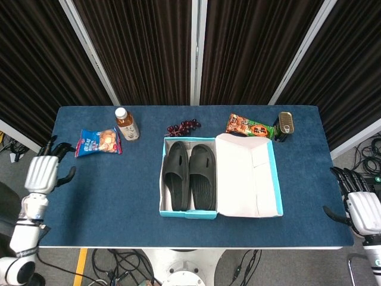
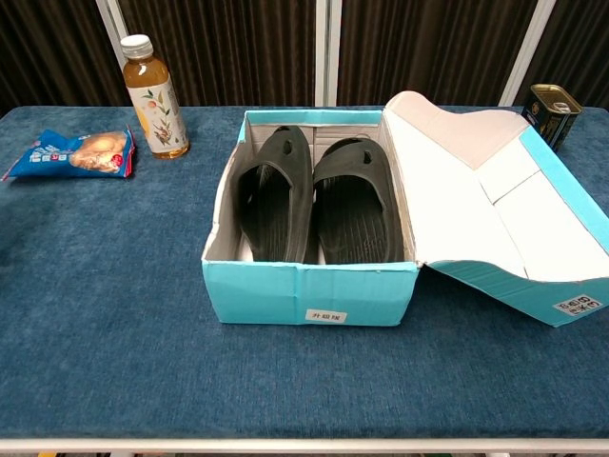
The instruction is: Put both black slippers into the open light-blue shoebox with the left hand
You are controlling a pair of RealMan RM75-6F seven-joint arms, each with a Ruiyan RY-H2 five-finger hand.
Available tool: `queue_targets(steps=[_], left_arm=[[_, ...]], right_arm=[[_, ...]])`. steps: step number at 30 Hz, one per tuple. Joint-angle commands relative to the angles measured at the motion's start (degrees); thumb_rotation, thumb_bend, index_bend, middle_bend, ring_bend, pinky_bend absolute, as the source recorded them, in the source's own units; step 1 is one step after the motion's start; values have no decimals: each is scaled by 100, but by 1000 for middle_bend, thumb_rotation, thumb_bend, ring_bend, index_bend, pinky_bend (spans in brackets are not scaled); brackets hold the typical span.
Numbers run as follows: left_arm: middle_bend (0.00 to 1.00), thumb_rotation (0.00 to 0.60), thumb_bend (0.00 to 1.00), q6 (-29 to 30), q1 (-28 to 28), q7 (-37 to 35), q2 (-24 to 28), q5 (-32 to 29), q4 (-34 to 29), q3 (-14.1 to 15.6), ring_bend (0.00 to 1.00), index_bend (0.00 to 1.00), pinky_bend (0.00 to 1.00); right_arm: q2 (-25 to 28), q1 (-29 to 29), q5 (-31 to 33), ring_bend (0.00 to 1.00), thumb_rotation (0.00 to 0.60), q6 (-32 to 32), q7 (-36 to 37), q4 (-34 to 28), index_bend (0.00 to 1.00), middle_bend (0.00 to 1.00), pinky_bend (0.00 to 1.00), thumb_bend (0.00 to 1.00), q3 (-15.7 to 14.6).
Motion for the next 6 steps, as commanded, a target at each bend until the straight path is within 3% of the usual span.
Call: queue_targets(steps=[1,6], left_arm=[[209,600,353,467,479,208,245,-14,-242,238,0,285,149],[206,600,350,1084,959,370,356,388,-669,443,0,284,149]], right_arm=[[-108,-12,-130,0,600,118,-27,31,0,66,76,128,-35],[-189,-194,-232,0,600,457,-214,-60,0,67,75,127,-97]])
